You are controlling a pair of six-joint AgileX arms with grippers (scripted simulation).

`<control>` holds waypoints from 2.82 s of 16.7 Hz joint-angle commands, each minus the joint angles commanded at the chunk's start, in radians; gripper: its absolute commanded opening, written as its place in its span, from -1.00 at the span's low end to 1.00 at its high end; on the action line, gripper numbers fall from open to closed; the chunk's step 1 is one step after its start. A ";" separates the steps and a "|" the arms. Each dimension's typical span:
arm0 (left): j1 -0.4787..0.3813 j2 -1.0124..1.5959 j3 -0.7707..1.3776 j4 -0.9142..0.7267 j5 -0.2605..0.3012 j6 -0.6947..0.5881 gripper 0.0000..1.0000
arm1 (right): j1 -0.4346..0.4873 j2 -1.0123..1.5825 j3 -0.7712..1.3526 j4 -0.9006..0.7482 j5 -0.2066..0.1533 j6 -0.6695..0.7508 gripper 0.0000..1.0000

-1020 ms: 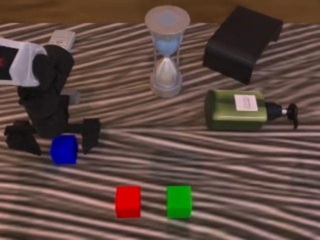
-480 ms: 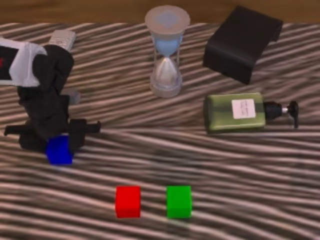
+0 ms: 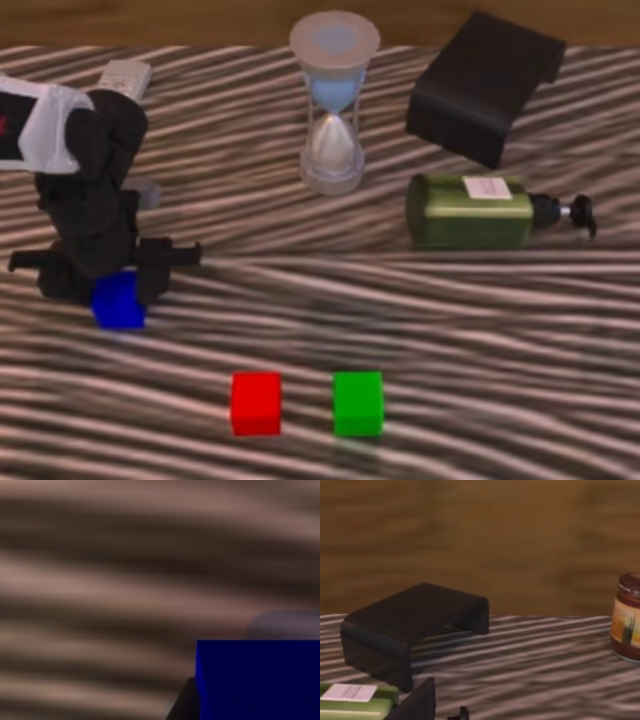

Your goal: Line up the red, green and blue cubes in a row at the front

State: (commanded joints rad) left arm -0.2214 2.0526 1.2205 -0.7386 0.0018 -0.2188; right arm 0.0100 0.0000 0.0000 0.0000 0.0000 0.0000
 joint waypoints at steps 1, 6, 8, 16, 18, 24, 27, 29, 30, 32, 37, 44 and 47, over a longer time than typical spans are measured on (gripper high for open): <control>0.000 0.000 0.000 0.000 0.000 0.000 -1.00 | 0.000 0.000 0.000 0.000 0.000 0.000 1.00; 0.003 -0.028 0.029 -0.047 -0.003 0.002 -1.00 | 0.000 0.000 0.000 0.000 0.000 0.000 1.00; 0.009 -0.058 0.066 -0.121 -0.003 0.000 -1.00 | 0.000 0.000 0.000 0.000 0.000 0.000 1.00; 0.014 -0.124 0.139 -0.257 -0.003 0.001 -1.00 | 0.000 0.000 0.000 0.000 0.000 0.000 1.00; 0.000 -0.113 0.153 -0.264 -0.003 -0.014 -1.00 | 0.000 0.000 0.000 0.000 0.000 0.000 1.00; -0.277 0.039 0.398 -0.377 -0.004 -0.285 -1.00 | 0.000 0.000 0.000 0.000 0.000 0.000 1.00; -0.490 0.131 0.557 -0.450 -0.003 -0.487 -1.00 | 0.000 0.000 0.000 0.000 0.000 0.000 1.00; -0.620 0.183 0.654 -0.492 -0.002 -0.613 -1.00 | 0.000 0.000 0.000 0.000 0.000 0.000 1.00; -0.675 0.204 0.697 -0.510 -0.002 -0.667 -1.00 | 0.000 0.000 0.000 0.000 0.000 0.000 1.00; -0.754 0.232 0.763 -0.534 -0.003 -0.745 -1.00 | 0.000 0.000 0.000 0.000 0.000 0.000 1.00; -0.792 0.245 0.798 -0.546 -0.004 -0.784 -1.00 | 0.000 0.000 0.000 0.000 0.000 0.000 1.00; -0.790 0.271 0.672 -0.387 -0.003 -0.782 -1.00 | 0.000 0.000 0.000 0.000 0.000 0.000 1.00; -0.792 0.290 0.605 -0.306 -0.004 -0.784 -1.00 | 0.000 0.000 0.000 0.000 0.000 0.000 1.00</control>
State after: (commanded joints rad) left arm -1.0138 2.3428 1.8251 -1.0445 -0.0017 -1.0024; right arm 0.0100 0.0000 0.0000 0.0000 0.0000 0.0000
